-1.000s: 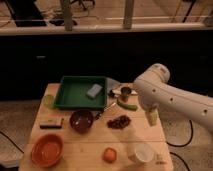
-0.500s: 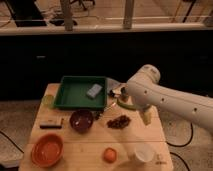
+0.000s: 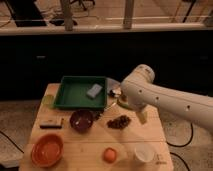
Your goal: Place grapes in red bowl
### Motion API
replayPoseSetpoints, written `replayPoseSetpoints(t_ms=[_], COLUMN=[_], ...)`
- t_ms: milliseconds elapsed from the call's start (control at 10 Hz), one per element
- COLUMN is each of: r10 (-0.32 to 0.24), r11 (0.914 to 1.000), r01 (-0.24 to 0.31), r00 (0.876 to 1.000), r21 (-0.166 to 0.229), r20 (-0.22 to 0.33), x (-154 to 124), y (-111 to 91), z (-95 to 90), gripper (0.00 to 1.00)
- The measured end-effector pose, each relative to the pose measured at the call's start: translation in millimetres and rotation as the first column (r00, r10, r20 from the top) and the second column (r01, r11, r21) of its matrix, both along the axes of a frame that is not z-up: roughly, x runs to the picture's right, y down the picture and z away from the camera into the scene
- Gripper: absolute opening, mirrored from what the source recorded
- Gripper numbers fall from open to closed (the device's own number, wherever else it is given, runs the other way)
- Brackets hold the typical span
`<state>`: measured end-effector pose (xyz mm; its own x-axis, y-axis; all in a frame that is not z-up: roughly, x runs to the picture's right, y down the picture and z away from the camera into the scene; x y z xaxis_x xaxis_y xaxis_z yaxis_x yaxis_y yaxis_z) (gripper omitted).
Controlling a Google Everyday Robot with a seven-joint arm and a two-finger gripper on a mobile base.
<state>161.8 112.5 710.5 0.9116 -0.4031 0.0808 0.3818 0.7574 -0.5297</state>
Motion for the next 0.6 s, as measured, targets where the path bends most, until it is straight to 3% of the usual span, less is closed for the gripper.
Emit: replayPoseSetpoints(t_ms=[600], r10=[0.003], r11=[0.9999], r01=[-0.002], r00=[0.999], r21=[-0.015], r20=[0.034], x=[-11.2], y=[0.1], z=[14.0], gripper=[0.80])
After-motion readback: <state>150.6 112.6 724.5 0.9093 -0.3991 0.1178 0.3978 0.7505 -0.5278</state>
